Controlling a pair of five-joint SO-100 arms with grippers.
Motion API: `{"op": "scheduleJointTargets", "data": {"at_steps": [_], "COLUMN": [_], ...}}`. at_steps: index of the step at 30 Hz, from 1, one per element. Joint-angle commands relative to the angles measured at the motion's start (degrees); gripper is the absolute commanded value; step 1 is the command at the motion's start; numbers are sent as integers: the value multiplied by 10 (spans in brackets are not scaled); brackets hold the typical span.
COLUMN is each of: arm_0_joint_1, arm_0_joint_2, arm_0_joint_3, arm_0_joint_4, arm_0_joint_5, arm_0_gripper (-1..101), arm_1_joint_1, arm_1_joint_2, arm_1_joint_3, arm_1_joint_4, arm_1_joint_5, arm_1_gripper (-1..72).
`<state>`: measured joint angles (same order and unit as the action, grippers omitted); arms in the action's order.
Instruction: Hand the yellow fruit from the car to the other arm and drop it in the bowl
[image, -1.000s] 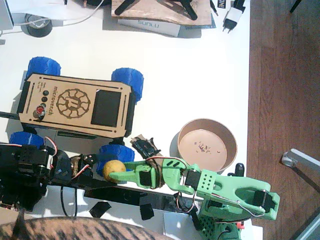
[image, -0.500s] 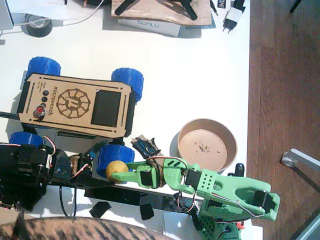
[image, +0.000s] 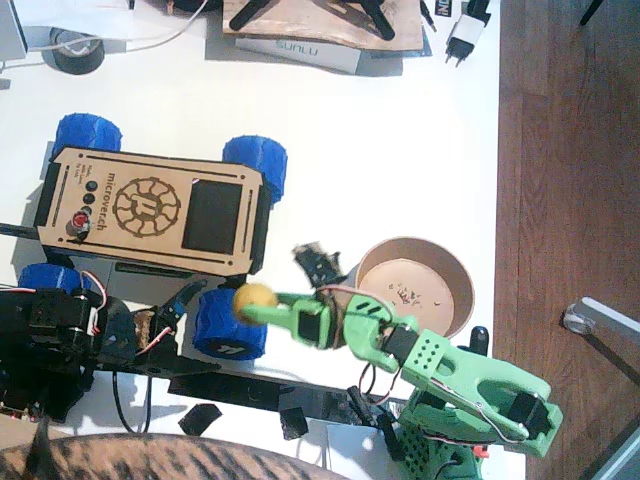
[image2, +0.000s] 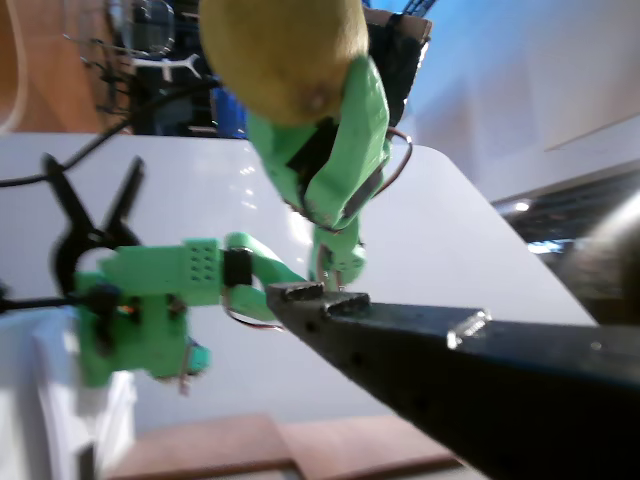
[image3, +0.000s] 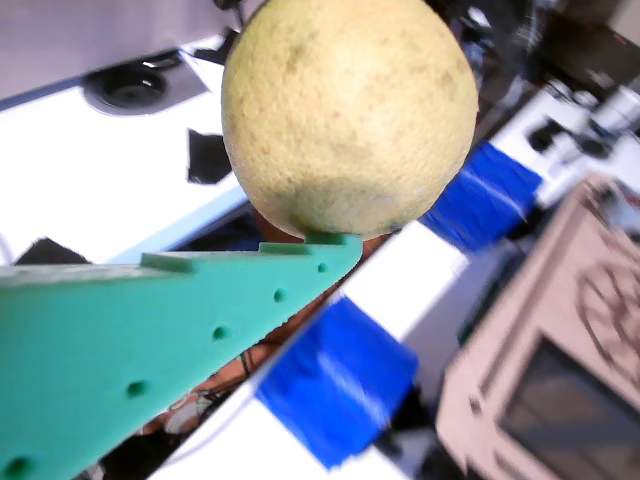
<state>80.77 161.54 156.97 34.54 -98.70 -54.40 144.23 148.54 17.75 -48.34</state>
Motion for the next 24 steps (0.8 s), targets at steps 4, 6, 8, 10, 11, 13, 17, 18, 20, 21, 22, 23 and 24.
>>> {"op": "scheduleJointTargets", "data": {"at_steps": [4, 6, 8, 10, 11, 13, 17, 18, 20, 21, 22, 23, 24], "arm_0_joint_1": [-73, -106, -142, -185, -208, -252, -328, -343, -374, -391, -411, -431, -450], "arm_0_joint_2": [16, 23, 19, 14, 14, 15, 15, 14, 11, 9, 8, 8, 8], "arm_0_joint_3": [-7, -7, -8, -8, -8, -8, -8, -8, -8, -8, -8, -8, -8], "arm_0_joint_4": [86, 131, 170, 226, 263, 338, 450, 463, 470, 470, 467, 462, 458], "arm_0_joint_5": [3, 3, 3, 3, 3, 4, 11, 23, 69, 99, 136, 175, 216], "arm_0_gripper": [590, 607, 606, 599, 594, 592, 582, 577, 535, 516, 485, 434, 415], "arm_1_joint_1": [50, 70, 92, 116, 127, 151, 200, 211, 231, 241, 251, 260, 269], "arm_1_joint_2": [29, 26, 24, 17, 11, 3, -10, -16, -25, -33, -42, -53, -63], "arm_1_joint_3": [-4, -9, -18, -22, -24, -25, -27, -28, -33, -37, -44, -54, -66], "arm_1_joint_4": [9, 18, 31, 32, 33, 33, 30, 28, 29, 30, 35, 46, 56], "arm_1_joint_5": [25, 42, 63, 83, 92, 108, 136, 143, 163, 173, 189, 206, 225], "arm_1_gripper": [-2, -2, -2, -2, -2, -2, -2, -2, -2, -2, -2, -2, -2]}}
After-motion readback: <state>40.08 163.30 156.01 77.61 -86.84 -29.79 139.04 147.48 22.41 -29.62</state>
